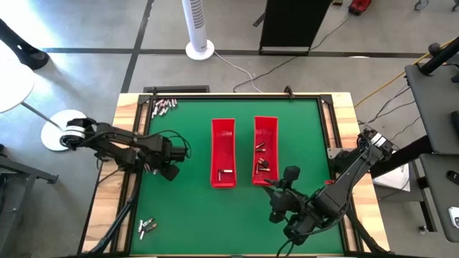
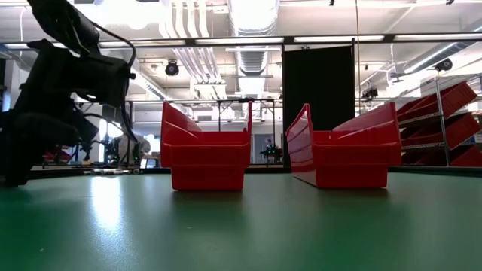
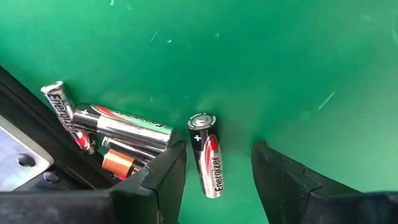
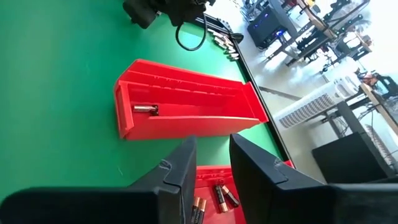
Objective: Sort batteries
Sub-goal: Put the black battery into the right red bin
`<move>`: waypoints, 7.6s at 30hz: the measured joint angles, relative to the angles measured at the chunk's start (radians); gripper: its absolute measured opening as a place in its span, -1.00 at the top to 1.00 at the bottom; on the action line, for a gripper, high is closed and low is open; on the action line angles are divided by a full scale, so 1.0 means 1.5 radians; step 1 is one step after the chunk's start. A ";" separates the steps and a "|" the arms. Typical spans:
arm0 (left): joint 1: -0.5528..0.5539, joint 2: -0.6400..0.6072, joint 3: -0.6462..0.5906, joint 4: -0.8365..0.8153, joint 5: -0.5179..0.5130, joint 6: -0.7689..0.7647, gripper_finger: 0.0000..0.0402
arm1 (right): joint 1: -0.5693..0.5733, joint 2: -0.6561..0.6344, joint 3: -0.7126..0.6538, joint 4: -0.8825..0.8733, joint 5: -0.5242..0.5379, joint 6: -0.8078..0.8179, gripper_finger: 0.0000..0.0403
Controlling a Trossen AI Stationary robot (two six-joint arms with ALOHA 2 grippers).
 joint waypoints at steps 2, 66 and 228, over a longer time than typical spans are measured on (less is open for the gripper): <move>-0.001 0.003 0.002 0.001 0.000 0.003 0.19 | 0.000 0.000 0.000 0.000 0.000 -0.002 0.58; -0.730 0.047 0.294 0.069 0.032 -0.348 0.23 | -0.003 0.000 -0.001 0.003 0.000 0.010 0.57; -0.399 0.654 0.917 0.014 -0.220 1.124 0.29 | -0.048 0.005 -0.031 -0.136 -0.187 0.153 0.56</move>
